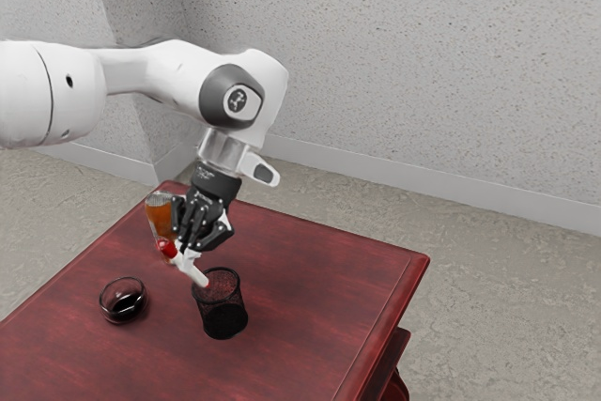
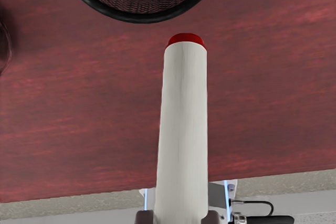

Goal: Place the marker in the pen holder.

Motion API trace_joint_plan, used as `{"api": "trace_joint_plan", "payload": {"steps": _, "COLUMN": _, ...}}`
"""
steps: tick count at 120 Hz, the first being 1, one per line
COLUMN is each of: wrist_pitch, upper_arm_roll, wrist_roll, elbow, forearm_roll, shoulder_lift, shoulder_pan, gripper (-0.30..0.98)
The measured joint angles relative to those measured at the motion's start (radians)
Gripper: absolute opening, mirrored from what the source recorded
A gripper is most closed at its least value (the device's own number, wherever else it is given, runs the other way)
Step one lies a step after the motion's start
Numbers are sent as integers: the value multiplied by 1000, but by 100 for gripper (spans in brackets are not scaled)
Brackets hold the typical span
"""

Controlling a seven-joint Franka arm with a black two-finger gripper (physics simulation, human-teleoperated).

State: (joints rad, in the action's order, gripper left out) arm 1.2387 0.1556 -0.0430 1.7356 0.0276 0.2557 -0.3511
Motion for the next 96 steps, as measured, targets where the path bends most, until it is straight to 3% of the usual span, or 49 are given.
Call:
{"api": "trace_joint_plan", "payload": {"steps": 81, "wrist_pitch": 172, "upper_arm_roll": 3, "wrist_roll": -64, "elbow": -52, "forearm_roll": 15, "shoulder_lift": 171, "shoulder_pan": 25, "gripper": -10}}
{"api": "trace_joint_plan", "payload": {"steps": 96, "wrist_pitch": 184, "upper_arm_roll": 4, "wrist_roll": -69, "elbow": -52, "forearm_roll": -7, "shoulder_lift": 180, "shoulder_pan": 19, "gripper": 15}}
